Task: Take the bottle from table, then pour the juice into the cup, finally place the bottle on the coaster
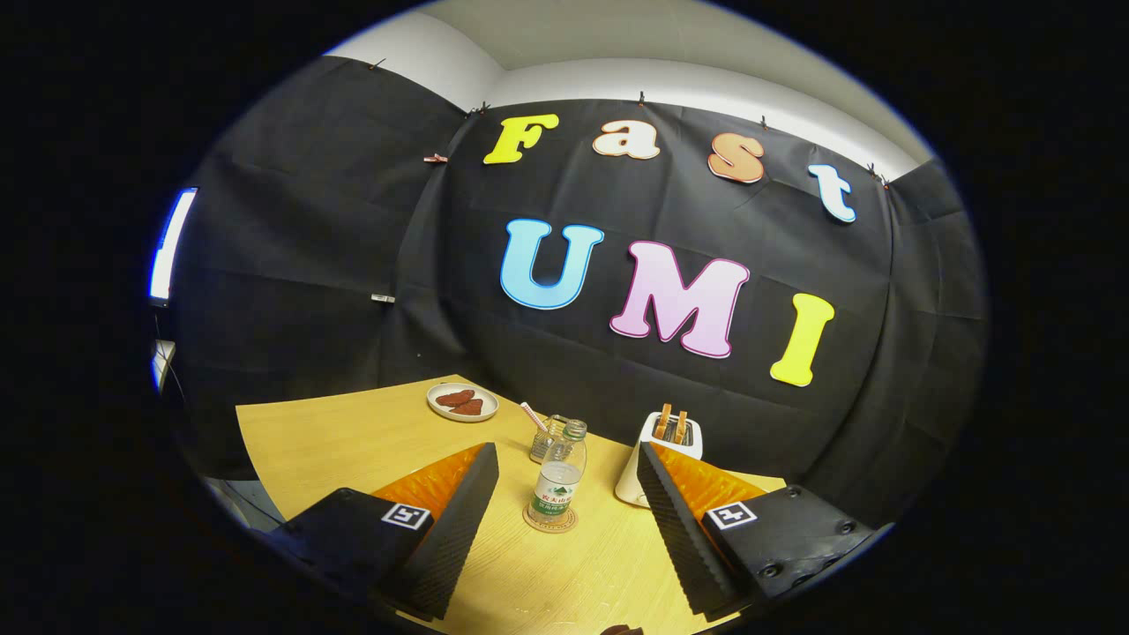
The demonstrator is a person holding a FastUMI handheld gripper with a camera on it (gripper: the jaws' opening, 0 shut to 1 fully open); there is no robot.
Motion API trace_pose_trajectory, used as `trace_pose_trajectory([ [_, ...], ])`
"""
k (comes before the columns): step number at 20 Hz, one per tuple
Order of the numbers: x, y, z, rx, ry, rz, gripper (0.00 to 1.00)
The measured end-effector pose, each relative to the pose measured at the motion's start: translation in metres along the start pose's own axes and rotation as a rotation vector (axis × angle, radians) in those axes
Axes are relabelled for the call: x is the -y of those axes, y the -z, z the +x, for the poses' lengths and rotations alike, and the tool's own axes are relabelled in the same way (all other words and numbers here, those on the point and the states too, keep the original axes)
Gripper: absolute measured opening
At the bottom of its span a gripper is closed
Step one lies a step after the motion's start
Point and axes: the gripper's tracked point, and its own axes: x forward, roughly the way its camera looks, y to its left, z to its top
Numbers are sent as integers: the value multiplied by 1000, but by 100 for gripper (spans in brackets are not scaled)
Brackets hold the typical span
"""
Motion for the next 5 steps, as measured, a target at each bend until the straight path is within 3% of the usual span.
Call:
trace_pose_trajectory([
  [5, 3, -6, -7, 1, 24, -8, 97],
])
